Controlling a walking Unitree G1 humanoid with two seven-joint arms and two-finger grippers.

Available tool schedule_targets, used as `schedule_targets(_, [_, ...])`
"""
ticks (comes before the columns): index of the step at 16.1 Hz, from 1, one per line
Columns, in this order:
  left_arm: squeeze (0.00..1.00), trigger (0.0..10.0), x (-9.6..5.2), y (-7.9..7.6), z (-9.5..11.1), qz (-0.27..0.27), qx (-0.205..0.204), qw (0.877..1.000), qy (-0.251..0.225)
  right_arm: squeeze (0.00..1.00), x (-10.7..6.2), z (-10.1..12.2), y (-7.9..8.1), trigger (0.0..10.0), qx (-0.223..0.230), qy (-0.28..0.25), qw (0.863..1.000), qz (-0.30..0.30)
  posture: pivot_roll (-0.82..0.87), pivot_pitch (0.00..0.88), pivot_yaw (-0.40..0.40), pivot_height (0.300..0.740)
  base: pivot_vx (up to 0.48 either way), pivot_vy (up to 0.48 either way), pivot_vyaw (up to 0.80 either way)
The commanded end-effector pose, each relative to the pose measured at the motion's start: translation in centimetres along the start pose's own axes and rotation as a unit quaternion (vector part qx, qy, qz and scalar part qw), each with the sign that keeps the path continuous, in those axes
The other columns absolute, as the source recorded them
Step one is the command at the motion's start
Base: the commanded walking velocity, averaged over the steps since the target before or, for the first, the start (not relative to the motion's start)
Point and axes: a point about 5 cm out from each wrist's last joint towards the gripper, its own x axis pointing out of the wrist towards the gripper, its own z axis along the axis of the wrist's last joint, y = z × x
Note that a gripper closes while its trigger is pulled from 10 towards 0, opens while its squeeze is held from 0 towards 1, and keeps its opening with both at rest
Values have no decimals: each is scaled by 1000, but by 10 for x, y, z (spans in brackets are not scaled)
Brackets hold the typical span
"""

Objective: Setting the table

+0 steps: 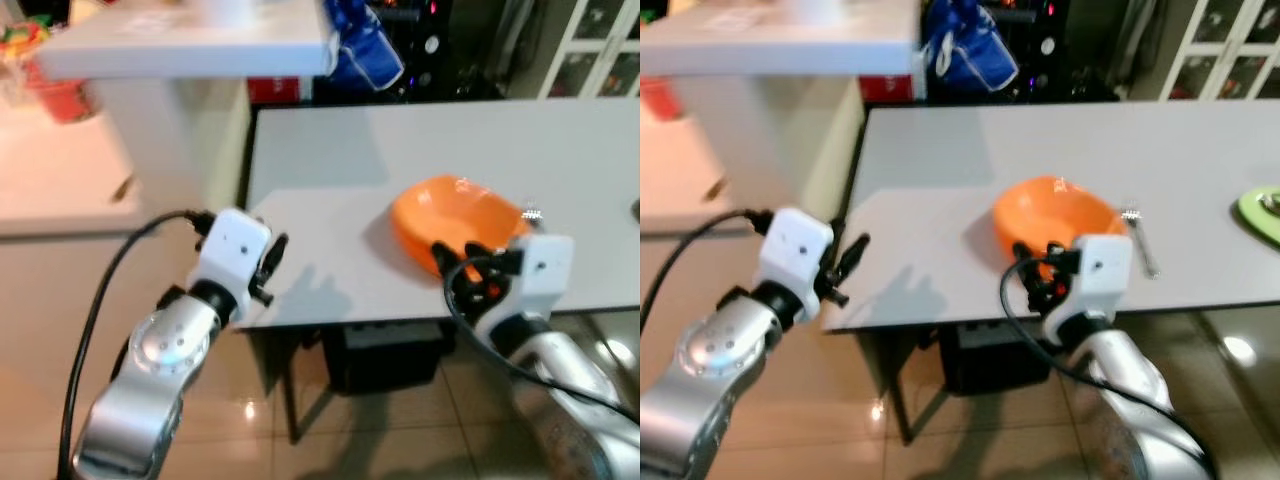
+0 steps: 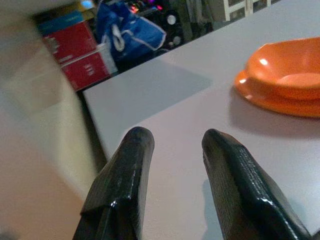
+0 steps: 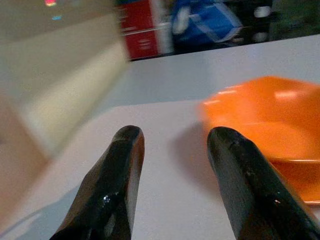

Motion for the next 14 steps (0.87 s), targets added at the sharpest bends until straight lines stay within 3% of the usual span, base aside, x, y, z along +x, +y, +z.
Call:
schedule_targets(1, [0,10000,1,2,-2,17,9,1000,4,0,2,0,2,10000,-5,-8,1000,7,12,0,18,740,0,480,0])
schedule_targets(6, [0,10000,9,12,-2,67,6,998,-6,0,19,-11,7,10000,-21,17,1000,16,42,0,-8,740,0,480,0])
schedule_targets(12, [0,10000,22,10,-1,94,-6,995,-14,0,36,-25,8,10000,-31,42,999,14,38,0,-12,740,0,480,0])
schedule_targets(14, [0,10000,25,9,-4,93,-1,996,-11,0,40,-23,11,10000,-53,37,998,19,21,0,-9,740,0,480,0])
